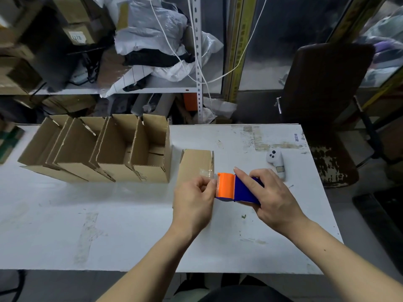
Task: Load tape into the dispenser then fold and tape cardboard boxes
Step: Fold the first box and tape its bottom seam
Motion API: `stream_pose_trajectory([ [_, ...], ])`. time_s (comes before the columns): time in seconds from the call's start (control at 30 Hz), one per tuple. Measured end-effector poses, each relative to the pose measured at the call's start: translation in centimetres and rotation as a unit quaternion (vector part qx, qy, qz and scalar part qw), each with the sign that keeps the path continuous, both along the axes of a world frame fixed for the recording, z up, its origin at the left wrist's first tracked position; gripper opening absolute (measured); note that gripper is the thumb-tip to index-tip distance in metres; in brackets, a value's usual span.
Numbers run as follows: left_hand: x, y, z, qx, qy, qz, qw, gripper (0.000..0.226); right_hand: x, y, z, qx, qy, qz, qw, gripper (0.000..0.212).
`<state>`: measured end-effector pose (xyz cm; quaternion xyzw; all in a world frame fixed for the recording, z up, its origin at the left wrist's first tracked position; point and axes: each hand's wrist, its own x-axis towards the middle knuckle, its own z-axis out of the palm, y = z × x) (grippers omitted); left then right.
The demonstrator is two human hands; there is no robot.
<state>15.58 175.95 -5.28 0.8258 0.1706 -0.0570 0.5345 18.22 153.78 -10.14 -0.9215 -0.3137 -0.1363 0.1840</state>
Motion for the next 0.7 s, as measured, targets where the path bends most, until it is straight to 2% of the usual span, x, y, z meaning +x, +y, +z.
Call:
stream_pose_trajectory([
  [0.17, 1.7, 3.3, 0.2, 0.005, -0.008, 0.019, 1.0, 0.022, 0.5, -3.1, -1.4, -0.029, -0.021, -0.027, 0.999, 0.092],
  [0.27, 2.2, 3.6, 0.1, 0.087, -0.025, -0.017, 0.996, 0.023, 0.8, -3.3, -1.6, -0.067, -0.048, -0.041, 0.996, 0.091],
  [0.3, 2.1, 3.1, -0.1, 0.136, -0.06, -0.023, 0.989, 0.022, 0.6, -2.6, -1.5, -0.077, -0.058, -0.048, 0.994, 0.087],
  [0.37, 1.4, 1.2, -0.3, 0.27, -0.197, -0.065, 0.94, 0.019, 0.1, -0.4, -1.2, -0.106, -0.071, -0.073, 0.989, 0.082],
  [0.43, 0.5, -1.0, 0.0, 0.347, -0.292, -0.159, 0.877, 0.019, 0.1, 1.2, -1.4, -0.18, 0.024, -0.13, 0.975, 0.079],
  [0.47, 0.4, -1.6, 0.1, 0.381, -0.304, -0.19, 0.852, 0.02, 0.7, 1.1, -2.2, -0.224, 0.101, -0.163, 0.955, 0.076],
  [0.5, 0.5, -1.6, 0.5, 0.397, -0.297, -0.204, 0.844, 0.023, 1.3, 0.8, -3.0, -0.25, 0.178, -0.184, 0.934, 0.071],
  [0.53, 1.0, -1.2, 0.6, 0.413, -0.289, -0.202, 0.839, 0.027, 2.0, 0.3, -3.9, -0.236, 0.259, -0.195, 0.916, 0.066],
  [0.6, 1.2, -0.2, -0.2, 0.419, -0.22, -0.176, 0.863, 0.024, 2.7, -0.6, -6.3, -0.097, 0.411, -0.209, 0.882, 0.054],
  [0.63, 1.3, 0.3, -0.4, 0.391, -0.163, -0.168, 0.89, 0.021, 2.6, -0.8, -7.6, -0.04, 0.459, -0.195, 0.866, 0.047],
  [0.7, 1.1, 1.0, -0.3, 0.256, -0.07, -0.148, 0.953, 0.022, 2.1, -0.8, -10.1, -0.015, 0.493, -0.187, 0.85, 0.038],
])
